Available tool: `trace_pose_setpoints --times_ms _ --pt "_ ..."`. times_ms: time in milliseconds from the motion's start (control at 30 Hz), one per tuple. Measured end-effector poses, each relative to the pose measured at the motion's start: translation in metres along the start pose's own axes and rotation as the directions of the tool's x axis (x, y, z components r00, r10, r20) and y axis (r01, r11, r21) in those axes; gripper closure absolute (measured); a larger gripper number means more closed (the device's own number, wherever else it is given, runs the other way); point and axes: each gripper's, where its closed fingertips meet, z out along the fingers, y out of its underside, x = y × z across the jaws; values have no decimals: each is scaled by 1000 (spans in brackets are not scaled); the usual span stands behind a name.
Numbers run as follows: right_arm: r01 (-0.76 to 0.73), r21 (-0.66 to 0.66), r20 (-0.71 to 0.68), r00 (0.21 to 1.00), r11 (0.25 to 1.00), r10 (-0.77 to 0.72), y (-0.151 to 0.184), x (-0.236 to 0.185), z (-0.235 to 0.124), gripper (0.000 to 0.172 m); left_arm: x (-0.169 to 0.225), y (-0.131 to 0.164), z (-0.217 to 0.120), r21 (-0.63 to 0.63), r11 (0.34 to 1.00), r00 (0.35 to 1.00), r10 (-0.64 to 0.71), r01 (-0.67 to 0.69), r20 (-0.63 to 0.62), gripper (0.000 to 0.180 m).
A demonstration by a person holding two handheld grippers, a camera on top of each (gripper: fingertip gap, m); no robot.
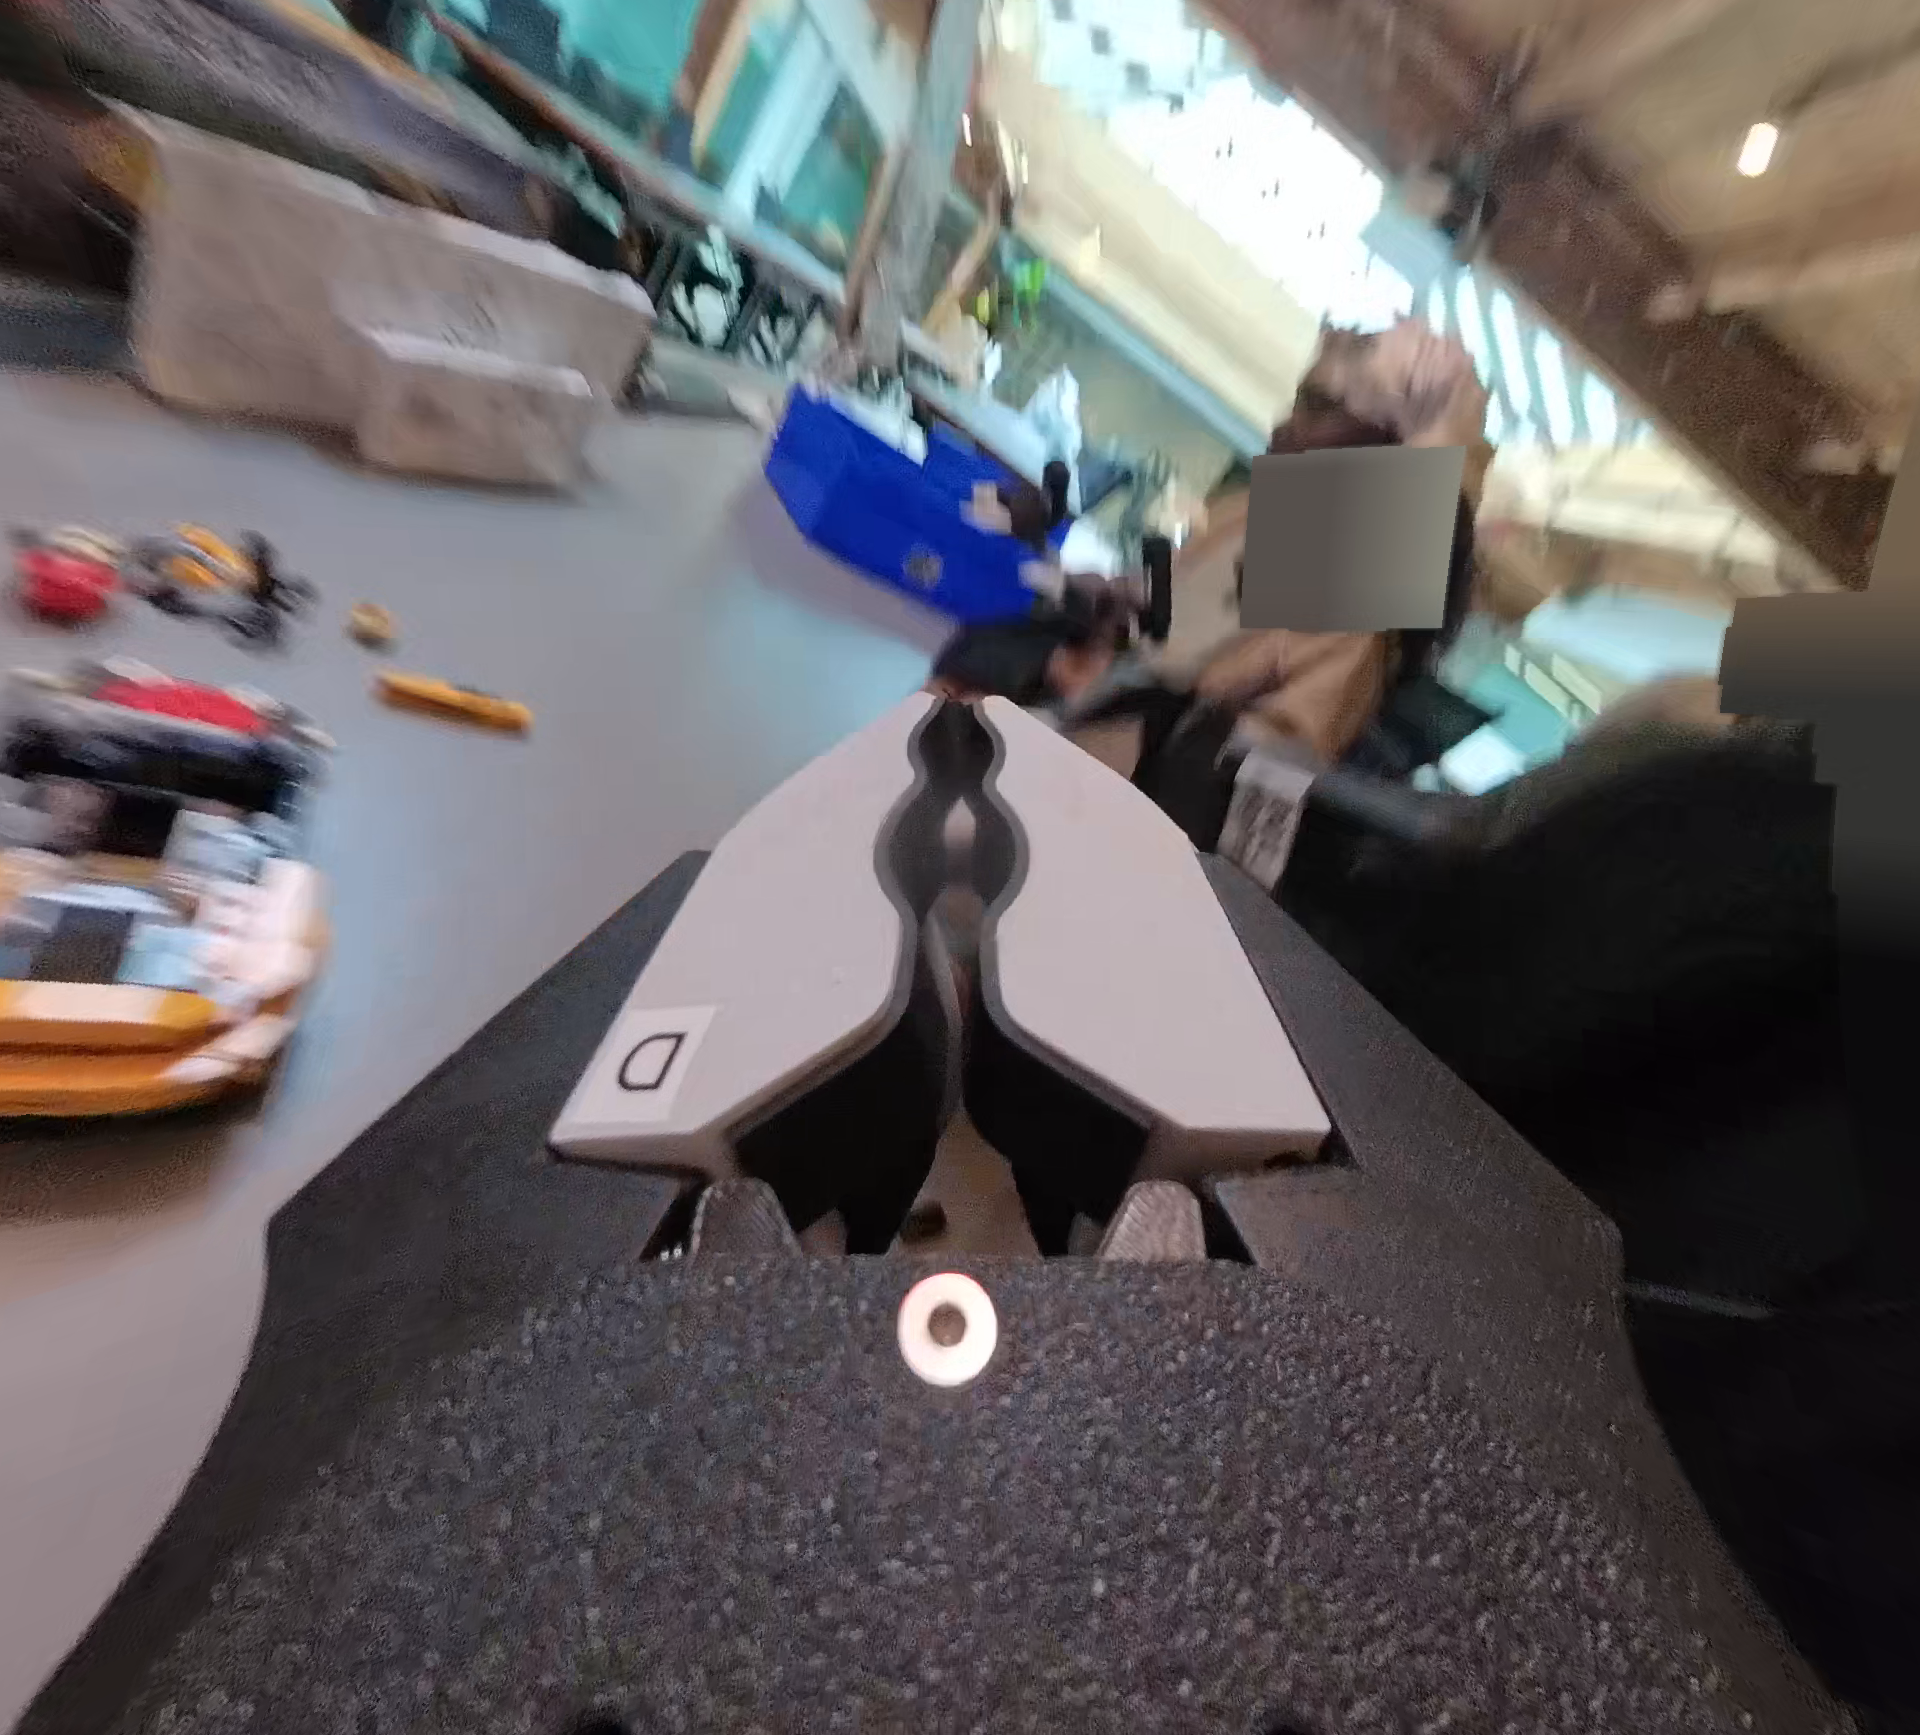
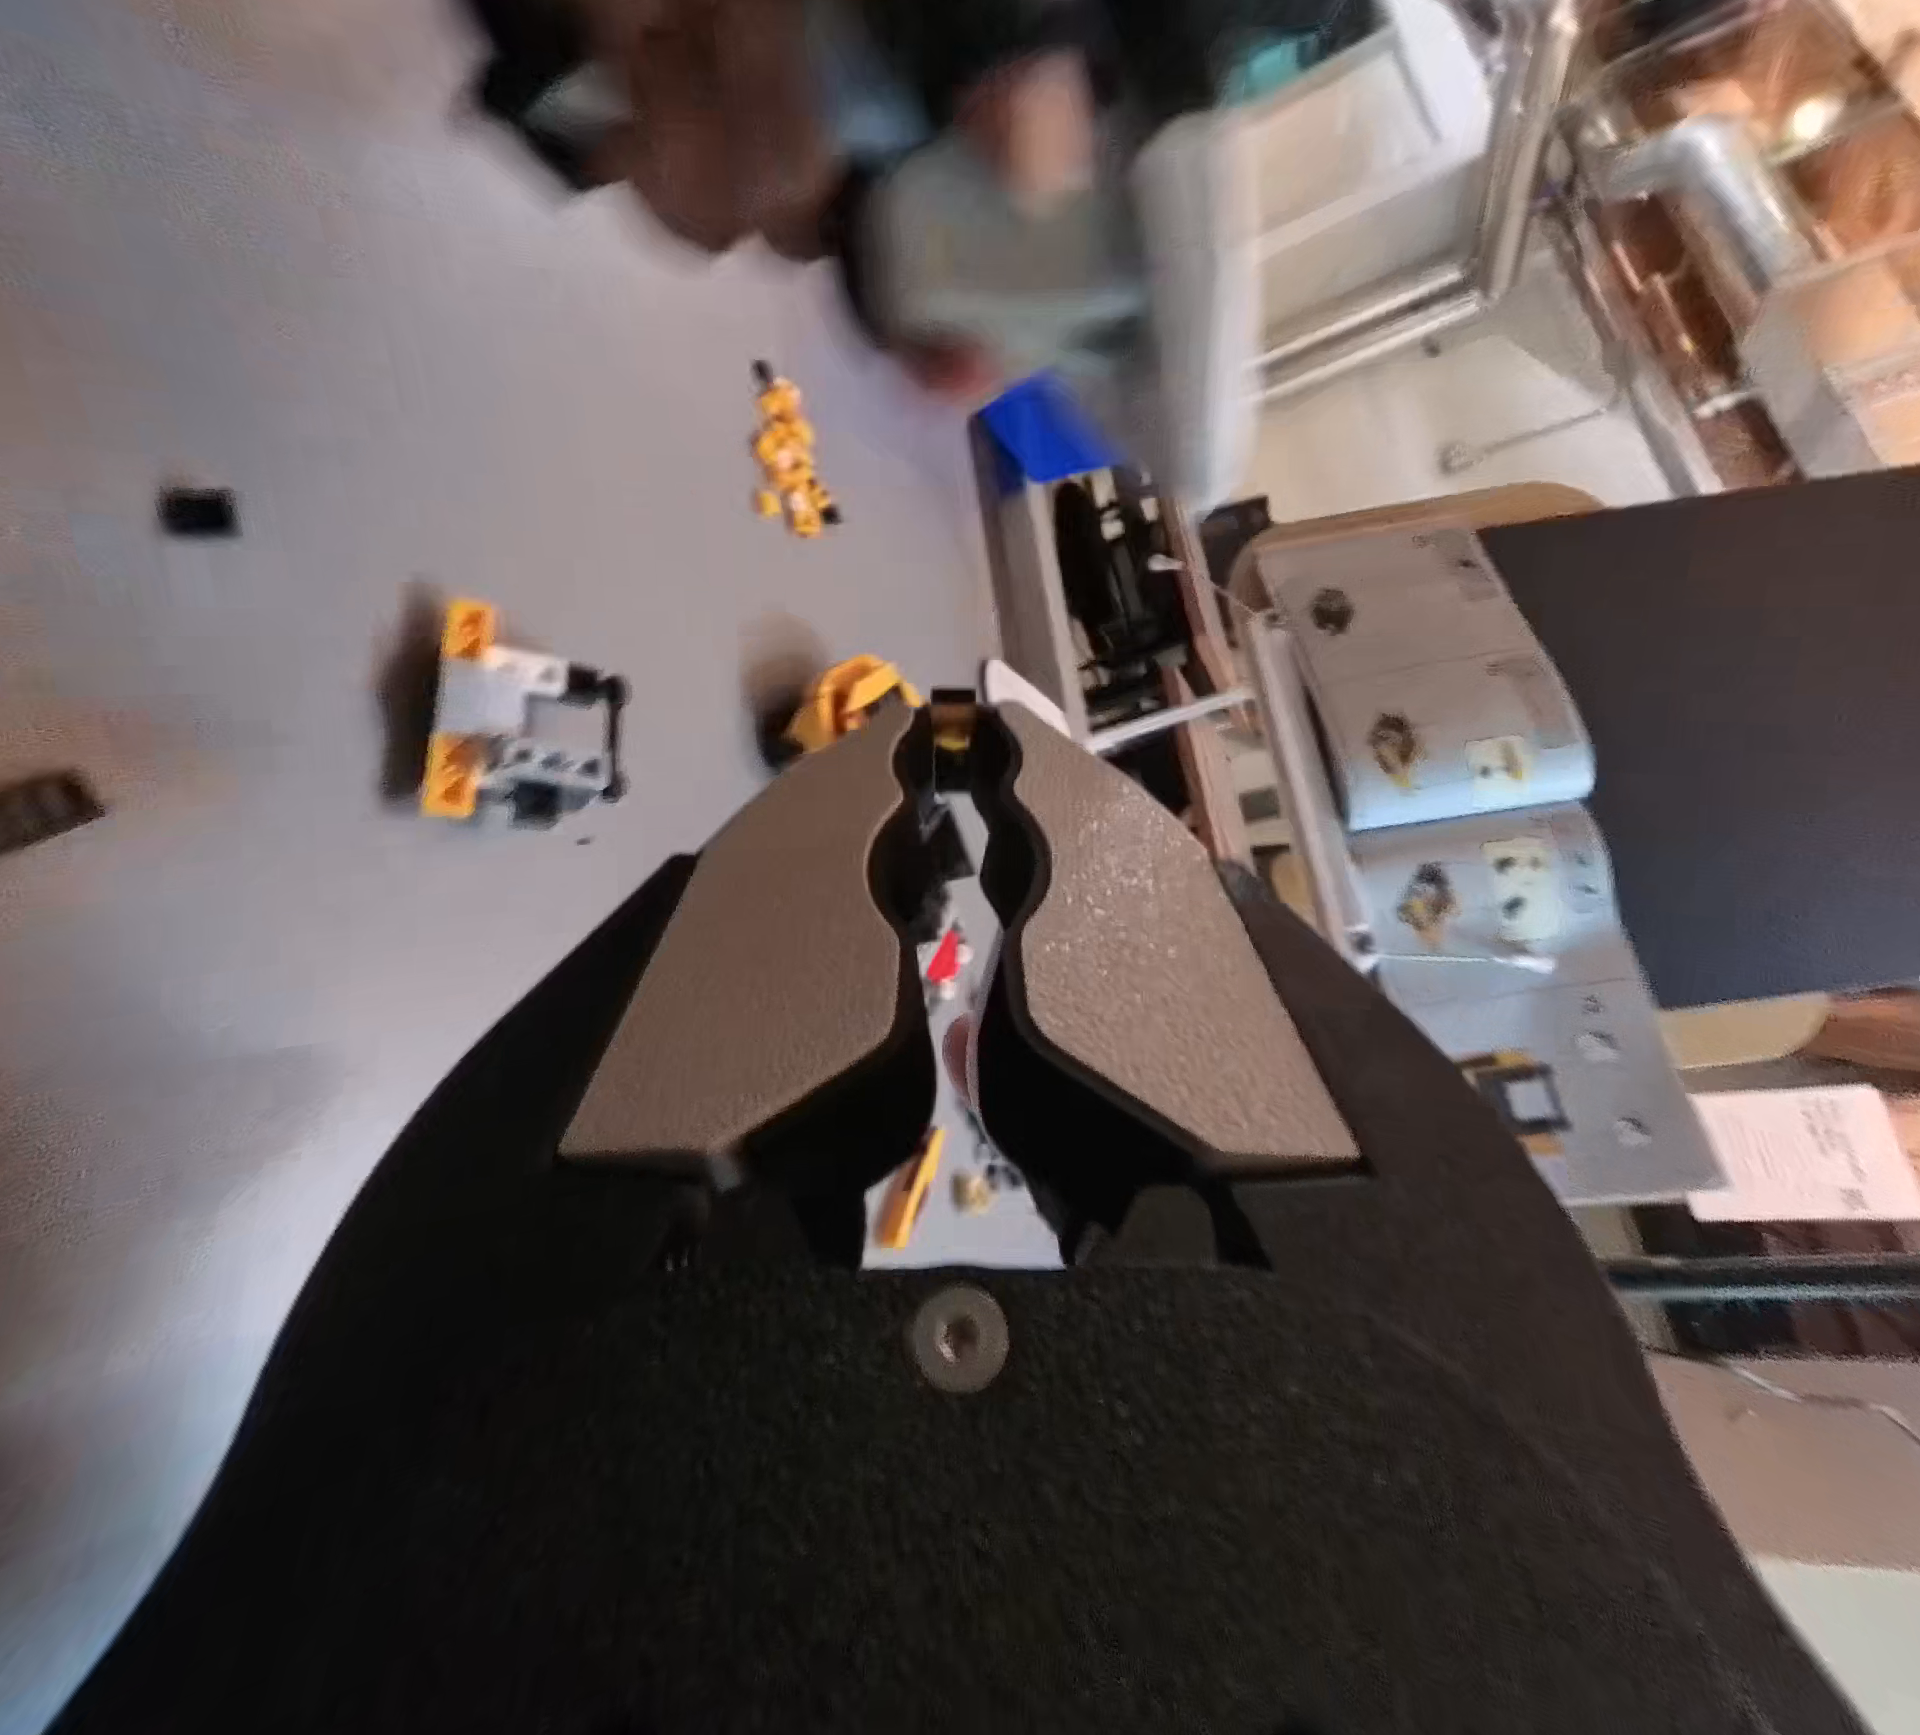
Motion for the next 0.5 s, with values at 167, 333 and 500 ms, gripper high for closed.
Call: trace_pose_setpoints --times_ms 167,333,500 --pt "-103 66 -23 994 993 104 -6 13 2 164 -19 2 -18 -67 991 986 123 -116 115 180" --pt "-254 182 33 967 950 252 -19 12 -2 164 -14 26 -1 -186 978 995 97 -89 34 168" --pt "-427 231 130 904 875 407 -26 13 -3 164 2 38 9 -211 976 998 43 -51 -43 166"
